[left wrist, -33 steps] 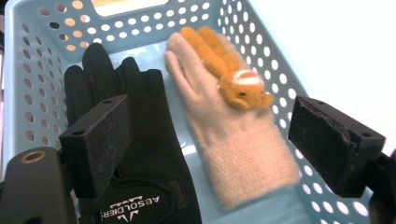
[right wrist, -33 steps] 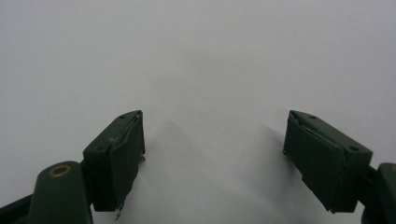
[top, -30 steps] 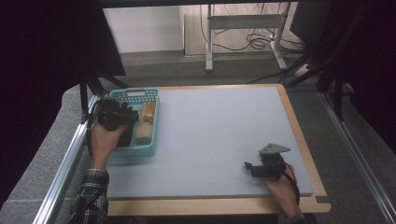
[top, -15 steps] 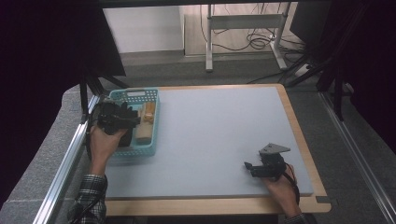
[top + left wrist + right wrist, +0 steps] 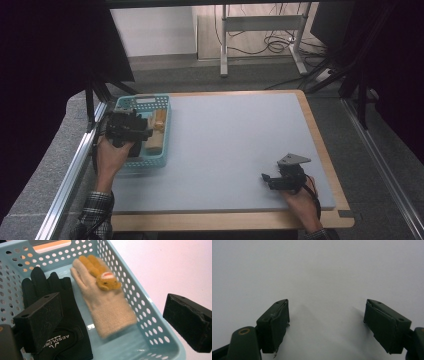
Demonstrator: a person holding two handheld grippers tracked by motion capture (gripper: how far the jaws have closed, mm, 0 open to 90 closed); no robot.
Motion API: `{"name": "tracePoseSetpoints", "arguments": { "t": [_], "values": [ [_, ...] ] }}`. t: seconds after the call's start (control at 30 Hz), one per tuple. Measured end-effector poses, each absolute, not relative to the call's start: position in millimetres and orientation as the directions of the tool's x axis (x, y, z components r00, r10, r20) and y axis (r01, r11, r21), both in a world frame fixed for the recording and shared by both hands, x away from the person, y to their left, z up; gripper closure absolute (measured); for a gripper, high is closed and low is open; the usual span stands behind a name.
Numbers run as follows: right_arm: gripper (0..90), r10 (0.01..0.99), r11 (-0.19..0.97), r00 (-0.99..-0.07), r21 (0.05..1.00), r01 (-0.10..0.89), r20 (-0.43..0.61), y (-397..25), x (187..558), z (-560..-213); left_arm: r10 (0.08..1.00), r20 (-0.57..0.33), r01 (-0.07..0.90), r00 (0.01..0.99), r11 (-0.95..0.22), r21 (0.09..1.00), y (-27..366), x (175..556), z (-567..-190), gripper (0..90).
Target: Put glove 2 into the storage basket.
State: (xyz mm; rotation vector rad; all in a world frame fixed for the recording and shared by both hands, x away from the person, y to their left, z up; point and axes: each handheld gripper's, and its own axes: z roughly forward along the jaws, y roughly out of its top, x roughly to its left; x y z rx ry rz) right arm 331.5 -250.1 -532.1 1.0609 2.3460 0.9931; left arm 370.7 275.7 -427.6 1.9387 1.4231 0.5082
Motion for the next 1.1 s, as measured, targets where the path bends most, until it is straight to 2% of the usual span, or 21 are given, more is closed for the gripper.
{"name": "tracePoseSetpoints", "arguments": {
  "t": [1.1],
  "values": [
    [20.1, 0.765, 0.464, -0.642, 0.735, 0.495, -0.050, -249.8, 331.5, -532.1, 0.916, -0.013, 0.611, 0.400, -0.257, 0.748, 256.3, 341.7, -428.8, 0.3]
  ]
}}
